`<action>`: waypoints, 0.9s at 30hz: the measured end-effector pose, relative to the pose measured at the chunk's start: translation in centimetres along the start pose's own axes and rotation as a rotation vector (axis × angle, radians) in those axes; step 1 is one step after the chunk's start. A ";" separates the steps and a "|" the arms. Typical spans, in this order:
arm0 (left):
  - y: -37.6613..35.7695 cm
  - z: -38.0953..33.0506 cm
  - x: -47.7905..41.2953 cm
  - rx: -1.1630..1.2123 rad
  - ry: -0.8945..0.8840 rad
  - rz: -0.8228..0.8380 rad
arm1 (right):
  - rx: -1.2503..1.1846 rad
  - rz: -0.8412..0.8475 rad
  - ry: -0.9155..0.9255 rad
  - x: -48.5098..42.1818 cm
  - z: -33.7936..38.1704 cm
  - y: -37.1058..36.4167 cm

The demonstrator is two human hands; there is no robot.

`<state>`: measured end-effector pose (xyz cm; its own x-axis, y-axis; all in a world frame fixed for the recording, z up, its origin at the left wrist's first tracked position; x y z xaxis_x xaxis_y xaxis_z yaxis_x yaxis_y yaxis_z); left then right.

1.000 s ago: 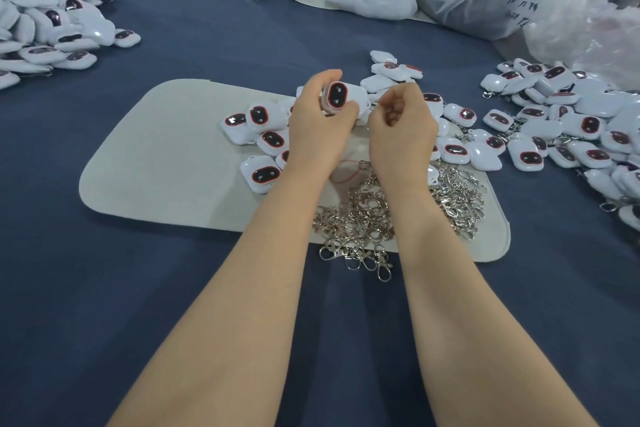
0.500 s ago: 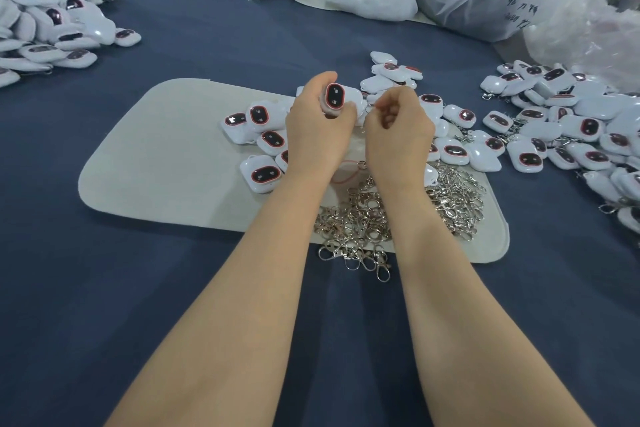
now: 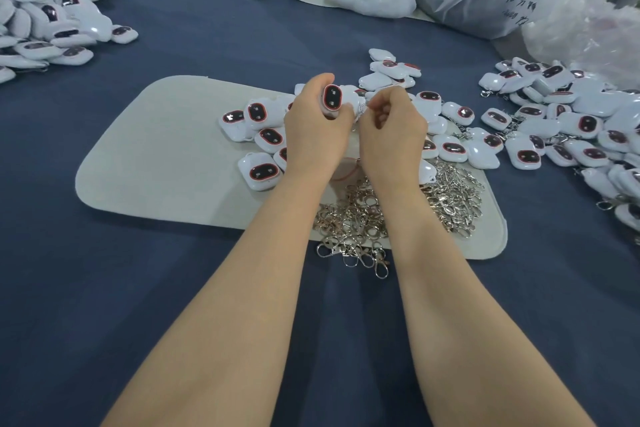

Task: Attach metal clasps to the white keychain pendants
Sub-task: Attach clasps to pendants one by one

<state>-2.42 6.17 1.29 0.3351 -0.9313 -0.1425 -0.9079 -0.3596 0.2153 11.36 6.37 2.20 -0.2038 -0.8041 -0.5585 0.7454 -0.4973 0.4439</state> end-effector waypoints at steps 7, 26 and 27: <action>0.2 0.0 0.0 -0.057 -0.015 -0.020 | 0.051 0.044 0.021 0.1 0.4 -0.3; -1.2 2.7 -0.1 0.718 0.428 0.124 | -0.216 -0.023 0.021 0.1 1.2 0.2; -1.3 2.6 0.0 0.721 0.431 0.134 | -0.218 -0.039 0.025 0.1 1.2 0.4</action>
<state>-1.92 6.78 -1.52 0.1476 -0.9565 0.2518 -0.8360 -0.2567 -0.4850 10.84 5.73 3.14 -0.2213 -0.7759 -0.5907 0.8576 -0.4432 0.2610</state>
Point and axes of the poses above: each hand's wrist, its own x-axis away from the middle knuckle, its own y-axis out of the back of the hand, z = x × y, the point moved 9 cm from there along -x, towards the middle knuckle, and after that the axes turned 6 degrees about y, right-handed, at the moved point
